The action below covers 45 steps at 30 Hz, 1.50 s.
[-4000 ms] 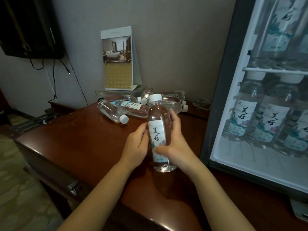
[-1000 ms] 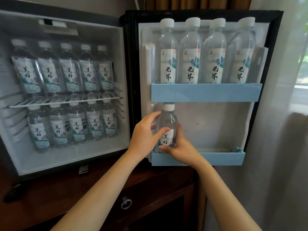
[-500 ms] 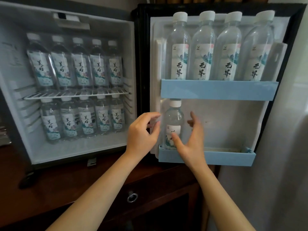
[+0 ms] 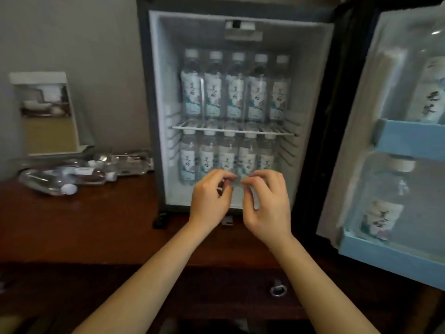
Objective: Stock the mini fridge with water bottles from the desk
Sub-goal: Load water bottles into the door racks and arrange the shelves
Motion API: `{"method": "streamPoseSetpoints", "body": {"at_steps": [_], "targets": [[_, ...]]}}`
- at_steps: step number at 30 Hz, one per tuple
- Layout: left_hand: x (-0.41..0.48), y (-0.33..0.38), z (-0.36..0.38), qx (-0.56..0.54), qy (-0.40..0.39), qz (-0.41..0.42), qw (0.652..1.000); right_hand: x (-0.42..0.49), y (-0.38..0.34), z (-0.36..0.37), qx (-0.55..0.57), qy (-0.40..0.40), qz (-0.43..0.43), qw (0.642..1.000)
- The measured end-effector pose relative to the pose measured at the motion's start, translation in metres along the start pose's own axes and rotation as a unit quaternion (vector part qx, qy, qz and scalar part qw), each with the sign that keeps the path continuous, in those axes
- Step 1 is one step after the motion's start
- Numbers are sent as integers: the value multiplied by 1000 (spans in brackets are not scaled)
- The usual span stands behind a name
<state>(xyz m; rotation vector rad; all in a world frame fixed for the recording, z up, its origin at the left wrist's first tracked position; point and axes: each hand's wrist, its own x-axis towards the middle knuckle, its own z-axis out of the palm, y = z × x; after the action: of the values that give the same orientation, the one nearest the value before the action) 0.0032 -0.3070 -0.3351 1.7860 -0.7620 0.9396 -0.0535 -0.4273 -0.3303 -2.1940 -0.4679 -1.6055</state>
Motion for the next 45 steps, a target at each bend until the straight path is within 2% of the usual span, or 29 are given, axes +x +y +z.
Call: {"method": "streamPoseSetpoints", "body": {"at_steps": [8,15,20,23,29,32,39,42,45], "targets": [[-34,-97,-137,139,62,-133,979,-9,-73,140,130,-156,22,979],[-58,-170,-225,254,31,-273,927,-5,-132,243,176,-252,32,951],[-48,-219,-245,281,-27,-369,885,9,-149,314,171,-336,78,923],[-32,-250,-242,309,-51,-399,862,6,-148,340,150,-365,120,911],[6,-301,-221,403,-40,-453,795,1,-135,354,125,-343,146,920],[17,-321,-214,461,-54,-437,770,1,-130,357,117,-345,172,915],[36,-359,-186,535,-172,-268,782,1,-122,358,110,-322,224,913],[41,-372,-185,536,-190,-271,776,1,-122,359,112,-321,232,911],[43,-372,-180,509,-180,-293,789,1,-121,361,118,-312,238,912]]}}
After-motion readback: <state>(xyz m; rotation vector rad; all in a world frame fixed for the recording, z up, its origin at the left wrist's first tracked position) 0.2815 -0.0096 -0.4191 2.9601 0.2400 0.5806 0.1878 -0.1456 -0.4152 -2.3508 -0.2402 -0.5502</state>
